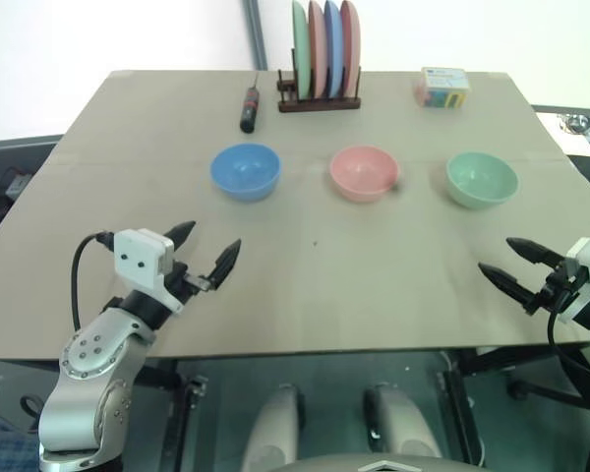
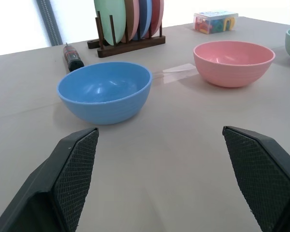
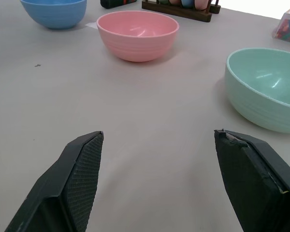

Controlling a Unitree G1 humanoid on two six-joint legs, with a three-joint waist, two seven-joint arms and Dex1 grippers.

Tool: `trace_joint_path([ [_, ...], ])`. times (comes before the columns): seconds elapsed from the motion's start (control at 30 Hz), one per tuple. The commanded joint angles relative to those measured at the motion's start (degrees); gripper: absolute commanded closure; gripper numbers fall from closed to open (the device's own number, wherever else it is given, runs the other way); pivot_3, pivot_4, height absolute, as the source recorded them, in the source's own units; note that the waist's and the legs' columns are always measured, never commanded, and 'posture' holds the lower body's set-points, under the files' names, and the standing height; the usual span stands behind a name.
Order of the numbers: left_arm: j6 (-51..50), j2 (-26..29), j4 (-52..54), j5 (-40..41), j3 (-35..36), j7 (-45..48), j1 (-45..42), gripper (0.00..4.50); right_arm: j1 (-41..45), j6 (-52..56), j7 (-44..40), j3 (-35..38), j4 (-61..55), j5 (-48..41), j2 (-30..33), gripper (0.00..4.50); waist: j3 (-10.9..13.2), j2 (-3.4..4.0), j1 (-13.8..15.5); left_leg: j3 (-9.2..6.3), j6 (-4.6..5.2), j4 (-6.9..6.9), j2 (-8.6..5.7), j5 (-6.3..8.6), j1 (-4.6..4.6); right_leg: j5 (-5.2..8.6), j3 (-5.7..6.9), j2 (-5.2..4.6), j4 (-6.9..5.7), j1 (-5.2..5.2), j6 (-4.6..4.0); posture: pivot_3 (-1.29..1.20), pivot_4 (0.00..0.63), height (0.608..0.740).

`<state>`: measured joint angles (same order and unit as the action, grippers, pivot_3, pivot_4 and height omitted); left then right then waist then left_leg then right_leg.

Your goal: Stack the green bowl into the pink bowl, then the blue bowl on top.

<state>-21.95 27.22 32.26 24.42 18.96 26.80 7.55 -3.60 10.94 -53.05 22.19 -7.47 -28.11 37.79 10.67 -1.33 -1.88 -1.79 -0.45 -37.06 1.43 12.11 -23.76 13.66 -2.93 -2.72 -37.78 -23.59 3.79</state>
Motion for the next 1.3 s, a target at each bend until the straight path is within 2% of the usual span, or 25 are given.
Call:
trace_joint_path([
  [0.03,1.98,-0.28,2.37,0.1,-0.21,0.12,0.55,0.14,0.69,0.22,0.37,-0.14,-1.93,-0.92,0.25,0.67,0.0,0.0,0.0,0.0,0.0,0.0,0.0,0.0,0.0,0.0,0.0,0.0,0.0,0.0,0.0,0.0,0.15,0.74],
  [0.83,3.32,-2.19,3.11,0.5,-0.83,-0.99,2.24,0.14,3.13,1.99,2.49,-3.75,-3.23,1.42,1.53,0.67,0.0,0.0,0.0,0.01,0.0,-0.01,0.0,0.0,0.0,0.0,-0.01,0.0,0.0,0.0,0.0,0.0,0.15,0.74],
  [0.97,3.69,-4.0,3.52,2.79,-0.49,-1.34,2.13,0.14,9.36,3.23,2.68,-8.94,-2.88,5.06,3.09,0.67,0.0,0.0,-0.25,0.04,0.0,-0.01,0.0,0.0,0.03,0.0,-0.04,0.0,-0.01,0.0,0.0,0.0,0.15,0.74],
  [1.13,4.08,-6.23,5.69,7.98,-1.38,0.64,3.72,0.14,23.01,8.26,1.38,-20.87,-1.04,11.9,4.32,0.67,0.0,0.01,-0.44,0.05,0.0,-0.05,0.02,0.0,0.04,-0.01,-0.05,0.03,-0.06,-0.01,0.0,0.0,0.15,0.74],
  [1.3,4.93,-7.3,8.02,11.52,-2.08,2.24,6.34,0.14,40.0,2.81,-0.23,-32.25,12.37,22.36,1.06,0.67,0.0,-0.01,-0.25,0.01,0.0,-0.04,0.02,0.0,0.01,-0.13,-0.01,0.03,-0.05,-0.02,-0.22,0.0,0.15,0.74],
])
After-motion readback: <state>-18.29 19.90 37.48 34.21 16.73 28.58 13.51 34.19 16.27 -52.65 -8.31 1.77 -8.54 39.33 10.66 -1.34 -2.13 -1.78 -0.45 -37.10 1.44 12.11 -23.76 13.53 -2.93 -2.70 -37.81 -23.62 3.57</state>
